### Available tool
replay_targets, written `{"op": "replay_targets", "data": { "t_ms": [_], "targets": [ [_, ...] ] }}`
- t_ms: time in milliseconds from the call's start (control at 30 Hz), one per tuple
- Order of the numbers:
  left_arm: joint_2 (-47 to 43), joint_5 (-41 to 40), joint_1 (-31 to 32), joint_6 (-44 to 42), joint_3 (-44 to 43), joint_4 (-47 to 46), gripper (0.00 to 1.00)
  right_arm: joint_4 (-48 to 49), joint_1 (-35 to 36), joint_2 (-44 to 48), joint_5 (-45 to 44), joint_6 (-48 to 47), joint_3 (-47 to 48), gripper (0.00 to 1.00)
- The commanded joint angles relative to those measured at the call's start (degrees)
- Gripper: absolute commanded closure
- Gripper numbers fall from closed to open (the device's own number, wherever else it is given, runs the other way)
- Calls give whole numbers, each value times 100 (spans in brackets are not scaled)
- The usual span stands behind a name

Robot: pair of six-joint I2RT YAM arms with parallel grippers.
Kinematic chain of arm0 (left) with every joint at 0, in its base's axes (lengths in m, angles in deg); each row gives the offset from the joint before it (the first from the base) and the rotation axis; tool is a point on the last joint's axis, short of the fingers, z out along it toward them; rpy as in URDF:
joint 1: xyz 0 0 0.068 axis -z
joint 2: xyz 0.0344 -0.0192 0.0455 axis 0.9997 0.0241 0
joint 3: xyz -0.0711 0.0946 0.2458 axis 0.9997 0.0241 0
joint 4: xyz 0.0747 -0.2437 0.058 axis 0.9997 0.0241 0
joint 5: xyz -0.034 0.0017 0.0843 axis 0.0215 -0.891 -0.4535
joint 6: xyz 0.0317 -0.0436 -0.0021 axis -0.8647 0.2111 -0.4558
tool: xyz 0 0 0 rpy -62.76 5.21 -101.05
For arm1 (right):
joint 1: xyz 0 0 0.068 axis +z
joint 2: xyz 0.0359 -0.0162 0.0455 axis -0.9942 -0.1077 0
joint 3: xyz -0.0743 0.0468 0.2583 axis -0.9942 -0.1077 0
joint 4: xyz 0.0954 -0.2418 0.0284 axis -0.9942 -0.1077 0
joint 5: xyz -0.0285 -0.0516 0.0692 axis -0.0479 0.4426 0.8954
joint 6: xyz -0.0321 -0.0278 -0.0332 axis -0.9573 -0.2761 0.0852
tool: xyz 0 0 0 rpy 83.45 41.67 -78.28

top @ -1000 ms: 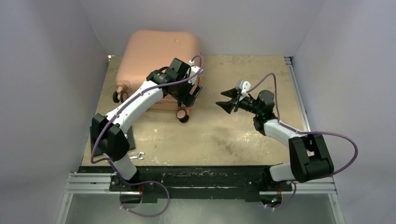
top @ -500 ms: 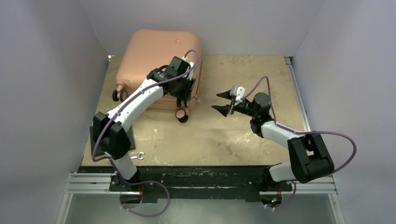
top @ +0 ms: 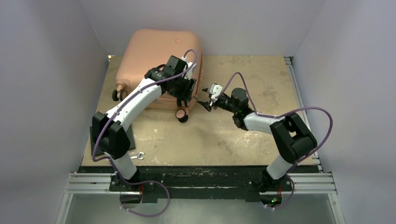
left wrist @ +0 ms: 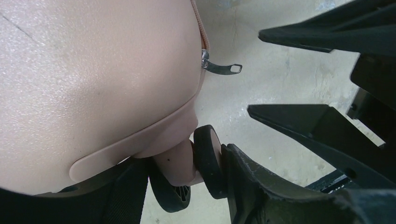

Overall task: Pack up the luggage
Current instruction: Zip the luggage at the center of the board.

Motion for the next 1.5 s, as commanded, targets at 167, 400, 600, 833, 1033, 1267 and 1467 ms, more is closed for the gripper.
{"op": "replay_targets", "data": {
  "t_ms": [167,400,600,833,1033,1267,1467],
  "targets": [
    [505,-194,-338,-766,45,-291,24,464,449,-384,-1332,-545,-57,41],
    [633,50,-436,-738,-26,-267,27,672,742,-638,-1761,-718,-74,43],
    [763,83,-618,-637,-57,-263,8,977,918,-785,-2365,-725,-148,44],
    [862,339,-805,-514,-121,-296,37,1277,872,-690,-2495,-227,-336,45],
    [1063,773,-798,-586,-399,-195,53,1390,695,-558,-2306,48,-439,45],
    [749,1156,-798,-775,-451,-252,62,1018,103,-471,-1314,865,-146,44],
    [642,1172,-797,-1033,-464,-14,99,334,47,-365,-687,824,298,44]
  ]
}}
